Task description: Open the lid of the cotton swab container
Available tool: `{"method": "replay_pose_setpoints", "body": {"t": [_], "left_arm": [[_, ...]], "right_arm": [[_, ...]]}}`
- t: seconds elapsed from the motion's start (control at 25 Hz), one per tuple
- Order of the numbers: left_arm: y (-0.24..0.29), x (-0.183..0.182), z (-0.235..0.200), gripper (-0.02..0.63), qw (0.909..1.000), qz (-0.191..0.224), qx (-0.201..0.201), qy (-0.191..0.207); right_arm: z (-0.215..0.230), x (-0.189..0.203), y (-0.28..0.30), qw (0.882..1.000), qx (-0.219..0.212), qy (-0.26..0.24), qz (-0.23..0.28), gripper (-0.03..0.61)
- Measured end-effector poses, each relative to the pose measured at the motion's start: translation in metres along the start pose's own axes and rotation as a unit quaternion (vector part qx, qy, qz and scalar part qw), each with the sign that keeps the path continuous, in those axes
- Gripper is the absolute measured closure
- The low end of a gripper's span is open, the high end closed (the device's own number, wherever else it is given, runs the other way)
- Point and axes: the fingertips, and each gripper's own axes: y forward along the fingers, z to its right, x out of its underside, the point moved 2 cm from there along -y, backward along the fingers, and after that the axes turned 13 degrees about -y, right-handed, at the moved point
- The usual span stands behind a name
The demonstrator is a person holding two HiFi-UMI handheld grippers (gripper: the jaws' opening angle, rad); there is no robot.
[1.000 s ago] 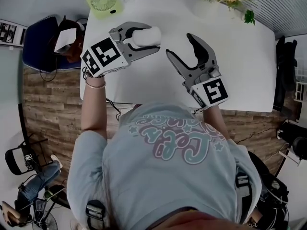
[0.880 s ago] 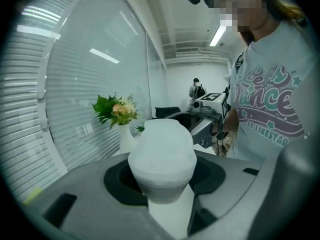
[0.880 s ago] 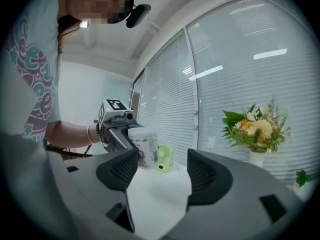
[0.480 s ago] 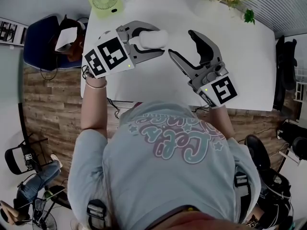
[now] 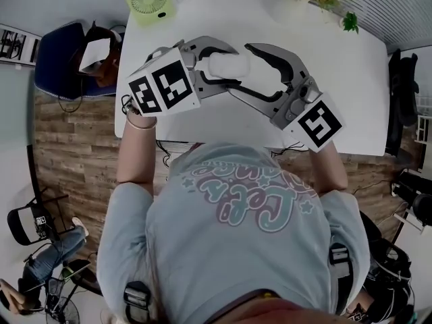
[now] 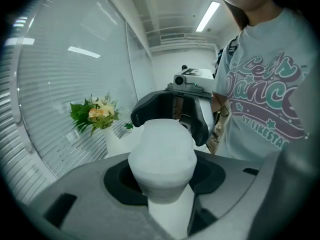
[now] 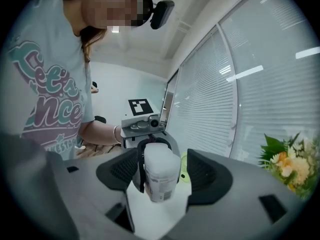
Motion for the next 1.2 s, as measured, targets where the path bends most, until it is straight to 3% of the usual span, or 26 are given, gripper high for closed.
{"method": "replay_pose_setpoints", "body": {"t": [0.16, 0.28, 0.84, 1.2], "left_arm": [[0.0, -0.007, 0.007, 0.41, 0.9998, 0.014, 0.017, -0.001], [0.002, -0.008, 0.008, 0.41, 0.9996, 0.016, 0.022, -0.002], [0.001, -0.011, 0.011, 0.41, 0.9993, 0.01, 0.036, 0.002], [0.004, -0.007, 0.014, 0.411, 0.9992, 0.006, 0.035, 0.019]], "right_arm": [[-0.003, -0.004, 0.003, 1.0, -0.025, -0.012, 0.0, 0.27], [-0.002, -0.006, 0.001, 0.999, -0.038, -0.021, -0.001, 0.337], [-0.007, -0.006, 0.009, 0.989, -0.135, -0.045, -0.034, 0.353], [-0.012, -0.003, 0.008, 0.987, -0.149, -0.043, -0.035, 0.36]]}}
